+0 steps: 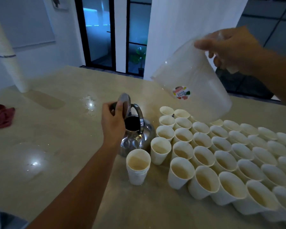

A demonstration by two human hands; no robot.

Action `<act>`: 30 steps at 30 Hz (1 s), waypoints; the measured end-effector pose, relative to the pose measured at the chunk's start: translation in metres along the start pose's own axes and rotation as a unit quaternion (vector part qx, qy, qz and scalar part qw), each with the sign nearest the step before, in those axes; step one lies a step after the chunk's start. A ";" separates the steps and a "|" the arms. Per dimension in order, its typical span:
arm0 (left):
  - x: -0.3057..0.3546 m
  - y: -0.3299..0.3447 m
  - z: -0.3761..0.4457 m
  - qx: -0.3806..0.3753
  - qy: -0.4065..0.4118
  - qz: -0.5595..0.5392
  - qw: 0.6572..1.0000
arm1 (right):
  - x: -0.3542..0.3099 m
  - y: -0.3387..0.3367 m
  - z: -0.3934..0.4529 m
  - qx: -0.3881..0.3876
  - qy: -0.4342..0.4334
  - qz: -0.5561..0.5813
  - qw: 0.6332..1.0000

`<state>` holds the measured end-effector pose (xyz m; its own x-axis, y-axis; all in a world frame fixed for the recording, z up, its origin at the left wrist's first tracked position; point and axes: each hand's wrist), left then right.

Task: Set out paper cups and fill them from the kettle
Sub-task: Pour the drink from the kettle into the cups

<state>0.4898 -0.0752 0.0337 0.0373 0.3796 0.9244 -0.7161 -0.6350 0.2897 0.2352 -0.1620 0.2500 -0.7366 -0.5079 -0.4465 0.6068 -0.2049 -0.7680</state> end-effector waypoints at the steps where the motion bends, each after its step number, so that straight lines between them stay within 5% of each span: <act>1: 0.015 0.008 -0.007 -0.023 0.018 -0.001 1.000 | 0.003 -0.012 -0.011 0.026 0.011 0.021 0.999; 7: 0.088 0.090 -0.064 -0.215 0.095 0.029 0.972 | 0.048 -0.083 -0.077 0.151 0.061 0.025 0.986; 14: 0.102 0.213 -0.161 -0.416 0.078 0.047 0.905 | 0.136 -0.164 -0.161 0.298 0.163 -0.084 0.937; 20: 0.082 0.267 -0.252 -0.509 0.060 0.057 0.857 | 0.229 -0.202 -0.258 0.353 0.310 -0.142 0.871; 30: 0.051 0.292 -0.305 -0.555 0.052 0.110 0.823 | 0.344 -0.160 -0.377 0.436 0.437 -0.035 0.786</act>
<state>0.0700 -0.0361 0.0902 -0.1971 0.4298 0.8812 -0.8953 0.2874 -0.3404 -0.2274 0.0114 0.0461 -0.4692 0.2210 -0.8550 0.2482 -0.8961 -0.3679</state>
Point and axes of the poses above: each hand's wrist, its own z-axis towards the middle knuckle, its own y-axis out of the palm, x = y × z, and after that the axes turned 15 degrees about -z, right-handed
